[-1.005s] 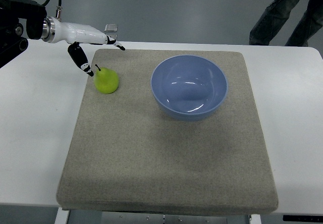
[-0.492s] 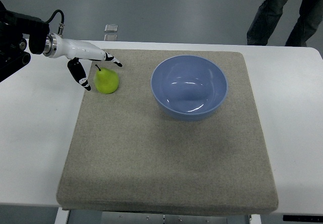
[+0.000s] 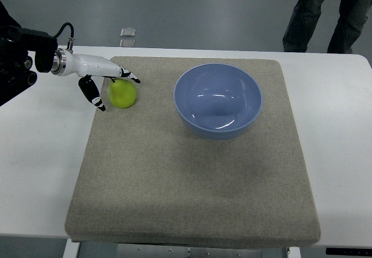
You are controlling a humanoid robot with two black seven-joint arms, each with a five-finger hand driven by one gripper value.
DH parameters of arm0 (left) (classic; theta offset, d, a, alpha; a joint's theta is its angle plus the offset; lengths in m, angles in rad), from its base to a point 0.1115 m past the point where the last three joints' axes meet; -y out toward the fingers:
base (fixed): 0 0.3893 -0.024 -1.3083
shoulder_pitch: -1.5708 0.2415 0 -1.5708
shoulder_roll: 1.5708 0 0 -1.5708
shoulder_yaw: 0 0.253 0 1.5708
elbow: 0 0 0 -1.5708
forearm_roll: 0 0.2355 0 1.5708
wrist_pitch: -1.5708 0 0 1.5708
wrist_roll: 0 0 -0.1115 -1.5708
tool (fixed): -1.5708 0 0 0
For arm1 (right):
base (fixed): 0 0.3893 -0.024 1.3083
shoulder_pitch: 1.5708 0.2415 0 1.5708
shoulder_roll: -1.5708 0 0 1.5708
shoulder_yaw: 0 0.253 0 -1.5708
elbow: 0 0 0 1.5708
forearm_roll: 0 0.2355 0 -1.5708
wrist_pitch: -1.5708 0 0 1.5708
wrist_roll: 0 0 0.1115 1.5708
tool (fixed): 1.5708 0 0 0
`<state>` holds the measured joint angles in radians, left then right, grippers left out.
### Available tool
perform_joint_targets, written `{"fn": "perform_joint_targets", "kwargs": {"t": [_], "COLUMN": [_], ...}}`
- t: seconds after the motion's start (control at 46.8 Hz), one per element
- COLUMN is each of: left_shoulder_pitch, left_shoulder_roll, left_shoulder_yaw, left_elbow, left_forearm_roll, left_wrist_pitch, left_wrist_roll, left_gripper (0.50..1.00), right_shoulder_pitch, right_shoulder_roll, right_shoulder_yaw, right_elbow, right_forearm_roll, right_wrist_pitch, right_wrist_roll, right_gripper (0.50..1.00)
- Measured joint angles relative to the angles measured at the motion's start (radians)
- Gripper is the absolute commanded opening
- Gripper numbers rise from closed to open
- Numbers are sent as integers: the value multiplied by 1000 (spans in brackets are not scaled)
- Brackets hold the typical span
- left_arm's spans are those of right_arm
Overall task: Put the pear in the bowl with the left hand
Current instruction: 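Close the left hand's fingers around the green pear, then lift the pear with the left hand and carry it over the blue bowl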
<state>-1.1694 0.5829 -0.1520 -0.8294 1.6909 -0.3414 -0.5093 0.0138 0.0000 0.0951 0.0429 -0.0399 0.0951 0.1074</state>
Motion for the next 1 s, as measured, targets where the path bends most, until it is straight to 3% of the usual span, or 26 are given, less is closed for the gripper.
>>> {"fn": "perform_joint_targets", "kwargs": {"t": [0.214,0.406,0.492,0.599,0.706,1.005], "left_shoulder_pitch": [1,8,16,20,24,25], "left_shoulder_roll": [0,-21,-23,-23,-24,-37], "left_shoulder_yaw": [0,0,0,0,0,-11], "left_elbow": [3,20,24,28,39,43], "left_forearm_roll": [-2,-2,-2,-2,-2,-2], "left_wrist_pitch": [1,1,2,7,21,23], "left_wrist_roll": [0,0,1,1,3,3], "left_gripper": [855,812,765,649,500,500], "right_shoulder_pitch": [0,0,0,0,0,0], "right_shoulder_roll": [0,0,0,0,0,0], "right_shoulder_yaw": [0,0,0,0,0,0], "right_elbow": [0,0,0,0,0,0], "right_forearm_roll": [0,0,0,0,0,0], "right_wrist_pitch": [0,0,0,0,0,0], "right_wrist_roll": [0,0,0,0,0,0], "right_gripper": [926,926,926,926,926,926]}}
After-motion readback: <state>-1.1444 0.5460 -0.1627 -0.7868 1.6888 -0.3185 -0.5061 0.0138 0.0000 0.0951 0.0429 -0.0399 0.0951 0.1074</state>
